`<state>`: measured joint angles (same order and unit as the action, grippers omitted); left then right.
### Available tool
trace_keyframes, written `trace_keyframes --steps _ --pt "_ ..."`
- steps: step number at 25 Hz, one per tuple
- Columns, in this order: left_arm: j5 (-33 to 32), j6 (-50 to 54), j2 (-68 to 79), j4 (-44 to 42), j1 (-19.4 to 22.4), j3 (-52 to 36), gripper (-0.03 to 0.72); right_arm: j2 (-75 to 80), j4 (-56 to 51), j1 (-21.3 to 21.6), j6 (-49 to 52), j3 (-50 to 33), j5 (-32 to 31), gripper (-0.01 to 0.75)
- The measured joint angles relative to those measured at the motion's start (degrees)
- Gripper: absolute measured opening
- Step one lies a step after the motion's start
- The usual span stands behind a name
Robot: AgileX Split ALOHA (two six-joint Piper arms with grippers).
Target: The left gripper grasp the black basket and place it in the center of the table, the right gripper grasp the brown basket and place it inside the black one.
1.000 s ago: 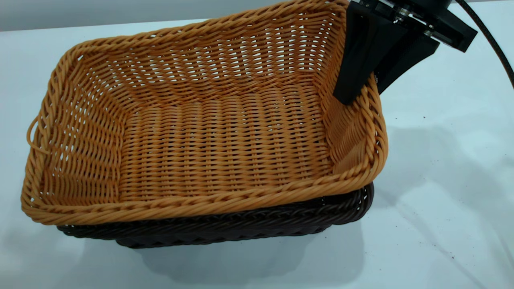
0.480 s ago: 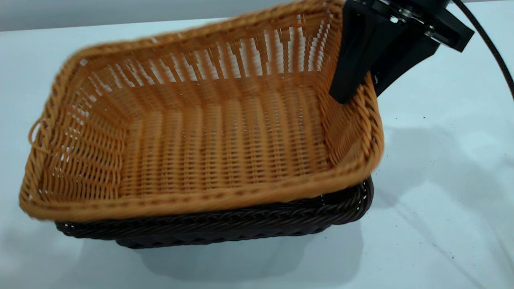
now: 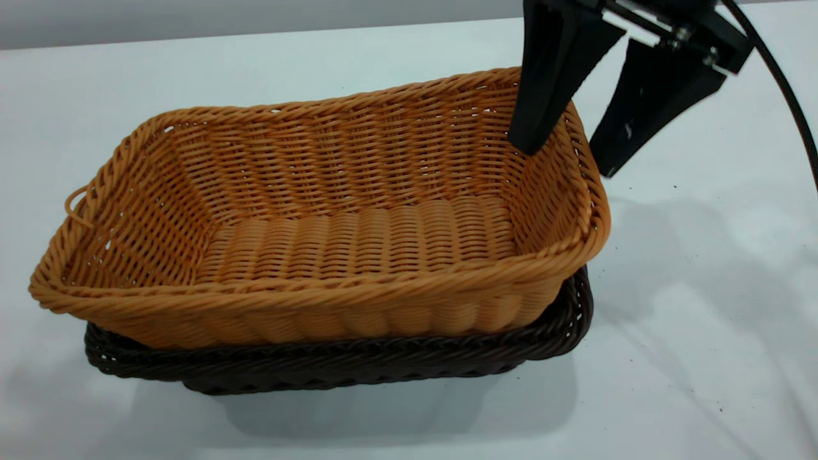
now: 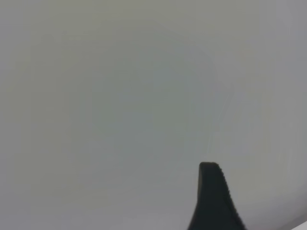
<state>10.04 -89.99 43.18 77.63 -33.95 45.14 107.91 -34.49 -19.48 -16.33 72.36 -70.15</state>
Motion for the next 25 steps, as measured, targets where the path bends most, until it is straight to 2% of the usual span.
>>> trace_keyframes --steps 9,17,21,25 --pt "0.0 0.0 0.6 3.2 0.0 -0.2 0.397 -4.6 14.1 0.1 5.3 9.5 0.0 0.471" --pt "1.2 0.0 1.9 5.6 0.0 -0.3 0.389 -13.4 27.3 0.1 9.8 20.3 -0.3 0.381" --pt "1.4 0.0 1.6 11.7 0.0 -0.3 0.337 -18.7 34.9 0.1 14.8 26.7 -0.3 0.323" --pt "2.0 0.1 0.7 16.6 0.0 -0.3 0.236 -24.4 40.1 0.1 16.8 31.5 -0.3 0.226"
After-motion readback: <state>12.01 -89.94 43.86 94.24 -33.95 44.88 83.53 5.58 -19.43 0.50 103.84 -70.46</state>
